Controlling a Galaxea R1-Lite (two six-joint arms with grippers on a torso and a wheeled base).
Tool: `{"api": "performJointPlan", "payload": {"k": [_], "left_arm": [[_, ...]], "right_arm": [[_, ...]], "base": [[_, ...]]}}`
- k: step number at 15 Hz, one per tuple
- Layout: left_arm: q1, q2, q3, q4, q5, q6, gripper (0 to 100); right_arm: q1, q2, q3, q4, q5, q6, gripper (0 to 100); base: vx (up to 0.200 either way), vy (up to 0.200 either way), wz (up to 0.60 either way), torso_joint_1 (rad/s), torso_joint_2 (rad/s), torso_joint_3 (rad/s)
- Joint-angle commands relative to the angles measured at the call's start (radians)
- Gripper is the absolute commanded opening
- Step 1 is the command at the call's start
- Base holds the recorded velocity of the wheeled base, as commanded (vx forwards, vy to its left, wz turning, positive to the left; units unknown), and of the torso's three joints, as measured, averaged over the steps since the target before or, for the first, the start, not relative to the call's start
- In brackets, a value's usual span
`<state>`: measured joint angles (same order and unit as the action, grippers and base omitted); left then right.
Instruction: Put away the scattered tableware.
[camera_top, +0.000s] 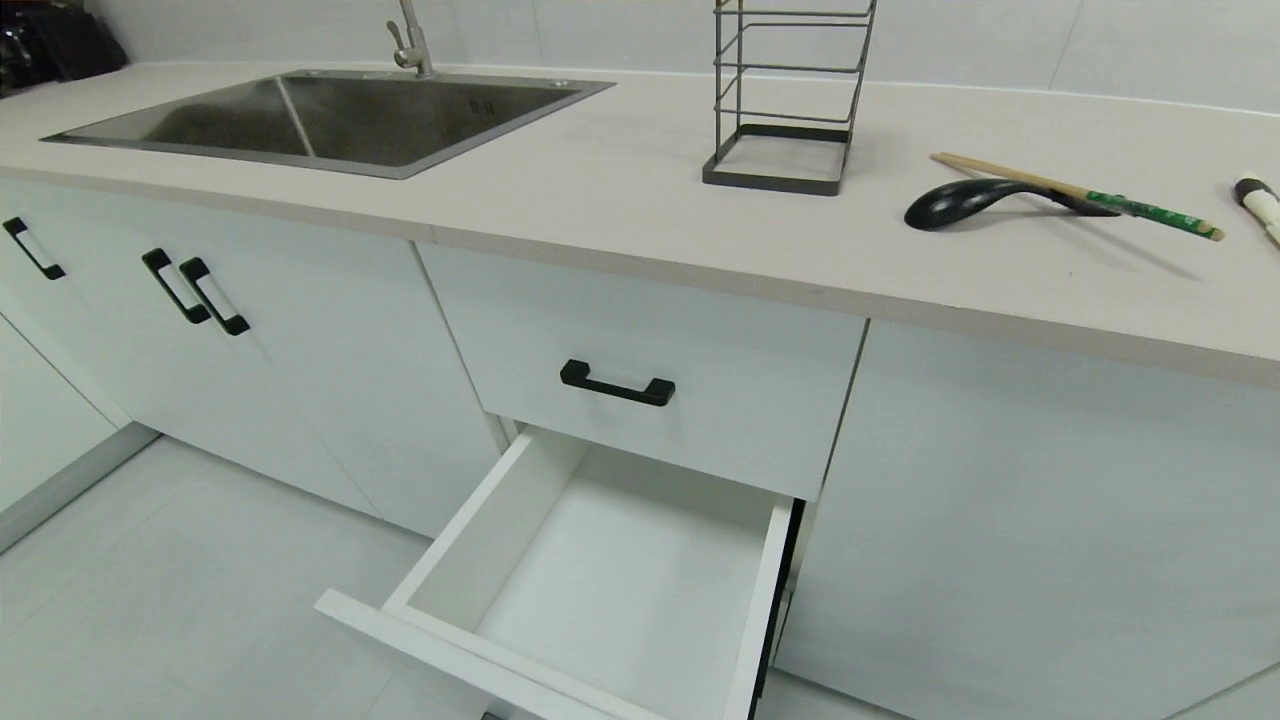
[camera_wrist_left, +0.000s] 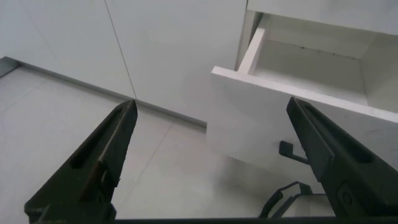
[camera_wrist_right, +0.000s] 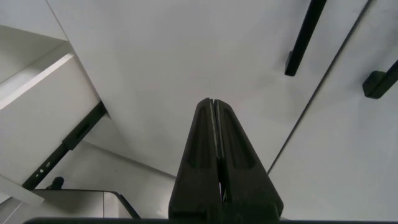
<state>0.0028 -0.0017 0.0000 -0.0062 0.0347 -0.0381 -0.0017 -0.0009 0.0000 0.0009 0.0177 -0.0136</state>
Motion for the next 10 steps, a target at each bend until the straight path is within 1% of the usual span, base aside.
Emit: {"api": "performJointPlan", "payload": {"k": [1, 3, 4, 6, 8, 10], "left_arm": [[0.000, 0.002, 0.000, 0.000, 0.001, 0.000, 100], [0.000, 0.002, 0.000, 0.000, 0.001, 0.000, 100], [0.000, 0.002, 0.000, 0.000, 0.001, 0.000, 100], [0.000, 0.002, 0.000, 0.000, 0.001, 0.000, 100], [0.000, 0.002, 0.000, 0.000, 0.001, 0.000, 100], [0.000, 0.002, 0.000, 0.000, 0.001, 0.000, 100]], "right_arm": [[0.000, 0.001, 0.000, 0.001, 0.001, 0.001, 0], [0.000, 0.001, 0.000, 0.001, 0.001, -0.002, 0], [0.000, 0.001, 0.000, 0.001, 0.001, 0.000, 0], [0.000, 0.001, 0.000, 0.001, -0.002, 0.004, 0], [0.000, 0.001, 0.000, 0.001, -0.004, 0.004, 0], [0.000, 0.001, 0.000, 0.001, -0.001, 0.000, 0]], "base": [[0.000, 0.000, 0.00, 0.242, -0.03, -0.100], [0.000, 0.000, 0.00, 0.264, -0.18, -0.163], [0.000, 0.000, 0.00, 0.266, -0.47, -0.281], [0.000, 0.000, 0.00, 0.203, -0.72, -0.215], [0.000, 0.000, 0.00, 0.180, -0.52, -0.178], [0.000, 0.000, 0.00, 0.244, -0.48, -0.205]]}}
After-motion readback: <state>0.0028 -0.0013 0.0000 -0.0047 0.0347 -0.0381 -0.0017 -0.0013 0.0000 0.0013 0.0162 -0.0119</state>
